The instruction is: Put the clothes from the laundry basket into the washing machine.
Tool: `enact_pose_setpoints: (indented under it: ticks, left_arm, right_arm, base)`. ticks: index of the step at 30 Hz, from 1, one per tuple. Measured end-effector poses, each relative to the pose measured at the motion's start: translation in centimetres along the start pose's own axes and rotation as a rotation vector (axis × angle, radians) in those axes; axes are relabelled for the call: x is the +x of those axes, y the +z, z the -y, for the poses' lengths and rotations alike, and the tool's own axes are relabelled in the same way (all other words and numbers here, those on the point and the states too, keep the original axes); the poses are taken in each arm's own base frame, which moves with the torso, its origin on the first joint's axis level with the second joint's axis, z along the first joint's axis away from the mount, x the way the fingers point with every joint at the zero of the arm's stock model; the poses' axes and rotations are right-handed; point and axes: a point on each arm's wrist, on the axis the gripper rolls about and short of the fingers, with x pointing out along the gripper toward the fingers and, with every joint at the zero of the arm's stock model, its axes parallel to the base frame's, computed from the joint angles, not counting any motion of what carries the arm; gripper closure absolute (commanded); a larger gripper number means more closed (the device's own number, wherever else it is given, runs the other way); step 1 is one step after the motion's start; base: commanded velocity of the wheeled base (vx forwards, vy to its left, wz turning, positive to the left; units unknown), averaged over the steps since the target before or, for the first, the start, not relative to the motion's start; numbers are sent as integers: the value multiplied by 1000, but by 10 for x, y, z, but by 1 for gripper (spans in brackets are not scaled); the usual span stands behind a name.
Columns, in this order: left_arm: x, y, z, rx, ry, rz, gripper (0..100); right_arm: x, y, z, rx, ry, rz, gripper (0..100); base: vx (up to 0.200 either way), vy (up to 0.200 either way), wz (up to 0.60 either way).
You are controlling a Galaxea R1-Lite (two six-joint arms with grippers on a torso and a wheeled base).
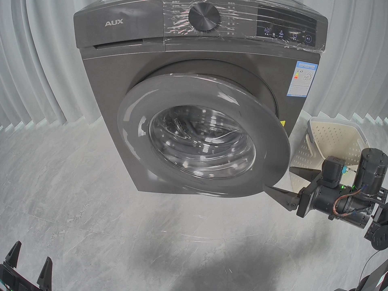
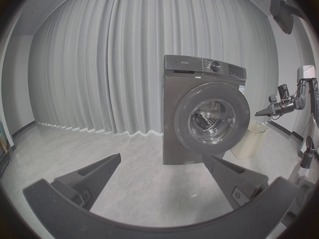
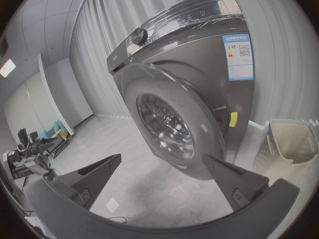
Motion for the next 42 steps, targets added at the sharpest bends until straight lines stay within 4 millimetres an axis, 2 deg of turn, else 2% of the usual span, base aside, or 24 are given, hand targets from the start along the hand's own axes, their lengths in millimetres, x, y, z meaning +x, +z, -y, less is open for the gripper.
enact_pose_setpoints:
  ticks: [7, 13, 17, 22, 23, 30, 42]
  left_arm:
    - [0, 0, 0, -9, 1, 0, 0]
    - [0, 0, 0, -11, 0, 1, 0]
    - [0, 0, 0, -10, 0, 1, 0]
    - [0, 0, 0, -3, -1, 0, 0]
    - [0, 0, 0, -2, -1, 0, 0]
    - [0, 0, 0, 0, -1, 0, 0]
    - [0, 0, 0, -3, 0, 0, 0]
  right_arm:
    - [17, 17, 3, 17, -7, 67, 0]
    - [31, 25, 18, 8, -79, 139, 0]
    - [33, 20, 26, 7, -116, 130, 0]
    - [29, 10, 17, -10, -88, 90, 0]
    - [27, 8, 12, -14, -71, 81, 100]
    - [15, 2, -7, -28, -46, 71, 100]
    - [20, 26, -9, -25, -47, 170, 100]
  base:
    - [0, 0, 0]
    - [0, 0, 0]
    - [0, 0, 0]
    - [0, 0, 0]
    - [0, 0, 0]
    - [171, 0, 0]
    - [200, 0, 0]
